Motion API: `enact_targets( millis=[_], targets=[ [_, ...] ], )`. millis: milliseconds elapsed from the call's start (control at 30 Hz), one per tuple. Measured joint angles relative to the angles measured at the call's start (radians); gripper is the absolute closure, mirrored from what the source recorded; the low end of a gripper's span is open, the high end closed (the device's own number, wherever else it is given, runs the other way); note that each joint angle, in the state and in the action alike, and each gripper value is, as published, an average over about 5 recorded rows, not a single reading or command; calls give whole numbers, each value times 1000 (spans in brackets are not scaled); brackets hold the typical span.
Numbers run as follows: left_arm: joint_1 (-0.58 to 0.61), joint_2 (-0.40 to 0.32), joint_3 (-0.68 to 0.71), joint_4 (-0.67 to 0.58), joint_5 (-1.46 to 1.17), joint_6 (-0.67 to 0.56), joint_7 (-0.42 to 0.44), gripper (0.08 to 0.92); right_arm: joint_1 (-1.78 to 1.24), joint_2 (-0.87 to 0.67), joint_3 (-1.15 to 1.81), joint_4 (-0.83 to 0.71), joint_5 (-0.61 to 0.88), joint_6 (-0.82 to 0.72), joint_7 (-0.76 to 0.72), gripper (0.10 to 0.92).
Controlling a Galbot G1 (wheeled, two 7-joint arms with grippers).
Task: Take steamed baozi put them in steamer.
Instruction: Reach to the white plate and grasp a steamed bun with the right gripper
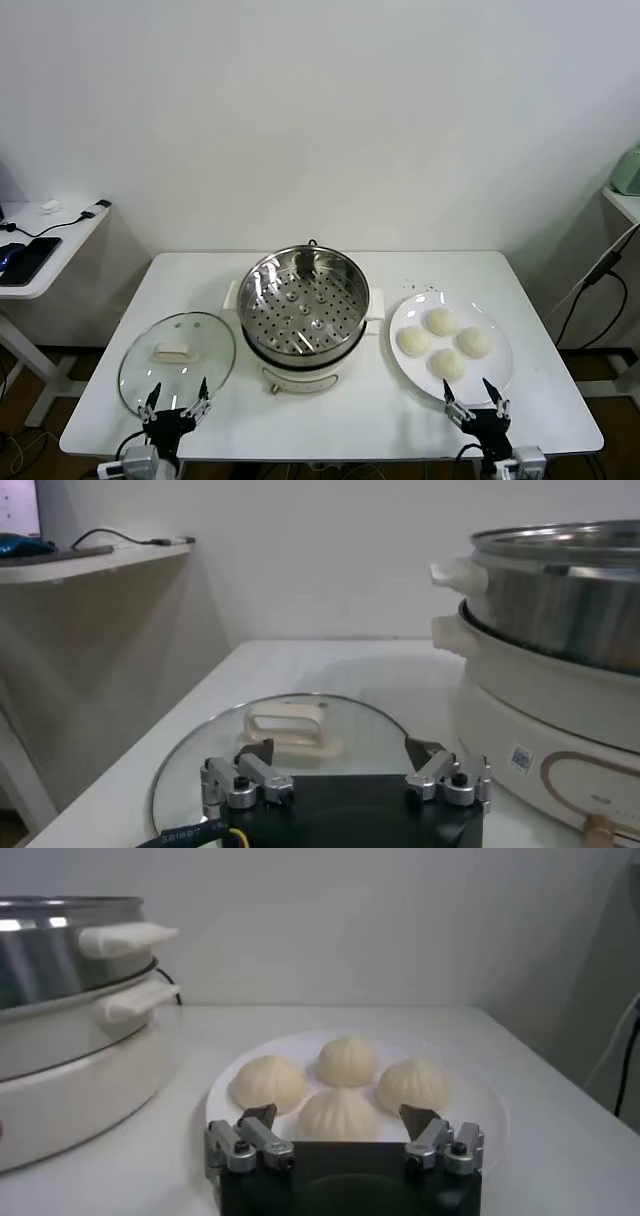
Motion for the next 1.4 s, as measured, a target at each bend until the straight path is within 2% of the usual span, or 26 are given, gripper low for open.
enact_targets(
  millis=[233,400,600,833,1100,1400],
  targets=[
    [5,4,6,-8,-3,-8,-2,177,191,-109,-20,-52,-5,-101,-52,203],
    [9,9,12,-13,-6,-16,-4,177,379,-262,-105,-137,-30,-161,-166,203],
    [12,11,15,-9,-6,-26,-7,177,629,-472,-302,-248,-82,-154,-408,203],
    [22,10,19,-9,2,-34,-8,177,1047,-632,-699,-401,-146,-38,-761,203],
    [42,7,23,-16,14,-48,-12,177,1567,-650,-1232,-591,-182,87,-1080,203],
    [61,0,33,-24,26,-60,-14,177,1867,-535,-1636,-750,-165,90,-1197,203]
  ],
)
